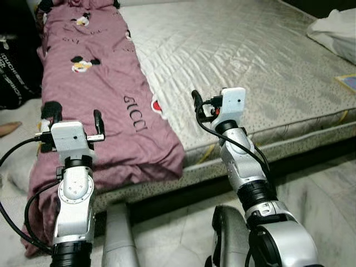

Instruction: Clean up the room

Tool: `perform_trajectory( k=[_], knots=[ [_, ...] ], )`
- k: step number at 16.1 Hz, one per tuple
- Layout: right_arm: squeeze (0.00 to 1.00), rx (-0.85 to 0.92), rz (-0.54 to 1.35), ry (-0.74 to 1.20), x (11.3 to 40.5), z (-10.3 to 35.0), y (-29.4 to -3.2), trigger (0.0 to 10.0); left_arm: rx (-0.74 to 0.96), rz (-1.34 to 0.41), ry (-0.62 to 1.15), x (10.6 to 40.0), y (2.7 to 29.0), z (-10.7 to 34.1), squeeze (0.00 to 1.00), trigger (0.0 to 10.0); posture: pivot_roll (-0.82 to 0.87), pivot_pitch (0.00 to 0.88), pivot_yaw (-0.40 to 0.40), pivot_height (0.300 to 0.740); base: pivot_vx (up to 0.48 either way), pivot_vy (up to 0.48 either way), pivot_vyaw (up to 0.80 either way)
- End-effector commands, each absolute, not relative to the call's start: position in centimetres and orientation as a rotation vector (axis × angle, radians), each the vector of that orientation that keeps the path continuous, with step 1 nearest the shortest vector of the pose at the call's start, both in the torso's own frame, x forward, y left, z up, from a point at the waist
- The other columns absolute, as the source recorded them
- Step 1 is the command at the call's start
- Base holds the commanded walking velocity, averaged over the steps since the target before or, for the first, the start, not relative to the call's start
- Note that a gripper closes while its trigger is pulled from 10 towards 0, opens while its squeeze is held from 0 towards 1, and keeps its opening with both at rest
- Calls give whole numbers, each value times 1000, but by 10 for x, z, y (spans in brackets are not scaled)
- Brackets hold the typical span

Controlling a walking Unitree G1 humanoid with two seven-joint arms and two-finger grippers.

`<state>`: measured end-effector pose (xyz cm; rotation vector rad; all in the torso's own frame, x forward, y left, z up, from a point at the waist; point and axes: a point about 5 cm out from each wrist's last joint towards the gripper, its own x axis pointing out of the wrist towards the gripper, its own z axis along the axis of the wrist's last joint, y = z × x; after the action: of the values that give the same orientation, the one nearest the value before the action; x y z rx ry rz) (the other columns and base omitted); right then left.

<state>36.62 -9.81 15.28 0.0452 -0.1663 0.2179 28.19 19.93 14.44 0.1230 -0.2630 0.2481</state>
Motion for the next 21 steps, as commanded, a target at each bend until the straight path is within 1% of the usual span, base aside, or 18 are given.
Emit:
perform_trajectory(
  k=[1, 5, 7, 12, 21],
  knots=[
    [0, 48, 206, -194, 370, 161, -100, 10000, 122, 260, -255, 284, 200, 145, 0, 10000, 95, 0, -20, 606, 0, 0, 0],
    [0, 61, 185, -195, 372, 161, -104, 10000, 120, 277, -264, 285, 200, 146, 0, 10000, 93, 0, -24, 649, 0, 0, 0],
    [0, 58, 186, -199, 374, 164, -102, 10000, 140, 288, -283, 288, 199, 150, 0, 10000, 96, 0, -30, 678, 0, 0, 0],
    [0, 58, 178, -202, 375, 164, -104, 10000, 167, 303, -266, 293, 199, 148, 0, 10000, 101, 0, -30, 740, 0, 0, 0],
    [0, 41, 155, -185, 372, 153, -110, 10000, 173, 294, -225, 293, 199, 136, 0, 10000, 93, 0, -24, 740, 0, 0, 0]
  ],
)
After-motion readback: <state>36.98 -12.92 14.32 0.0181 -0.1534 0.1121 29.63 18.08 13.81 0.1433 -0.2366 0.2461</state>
